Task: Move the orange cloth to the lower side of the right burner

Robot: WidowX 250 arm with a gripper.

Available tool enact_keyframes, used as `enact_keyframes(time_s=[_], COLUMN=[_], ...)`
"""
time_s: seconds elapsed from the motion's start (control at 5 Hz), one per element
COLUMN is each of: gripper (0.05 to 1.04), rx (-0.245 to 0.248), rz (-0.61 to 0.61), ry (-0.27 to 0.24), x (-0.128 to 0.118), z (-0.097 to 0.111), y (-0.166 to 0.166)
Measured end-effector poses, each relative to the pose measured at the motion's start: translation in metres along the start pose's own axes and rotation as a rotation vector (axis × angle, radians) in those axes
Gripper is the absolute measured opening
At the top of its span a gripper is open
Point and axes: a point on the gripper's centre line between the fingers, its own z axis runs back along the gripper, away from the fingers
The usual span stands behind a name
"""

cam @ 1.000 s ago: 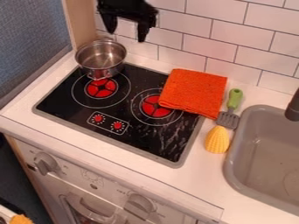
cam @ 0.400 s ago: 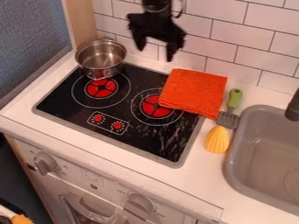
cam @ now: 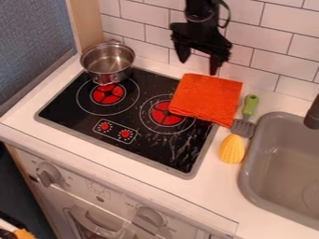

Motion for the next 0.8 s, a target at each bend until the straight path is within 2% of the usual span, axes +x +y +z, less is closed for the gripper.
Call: enact_keyframes(time_s=[0.4, 0.8], gripper=[1.001, 1.001], rx=[-0.052, -0.053], rz=[-0.068, -0.082], ry=[0.052, 0.146], x=[-0.009, -0.037], z=[-0.018, -0.036], y=[-0.029, -0.029])
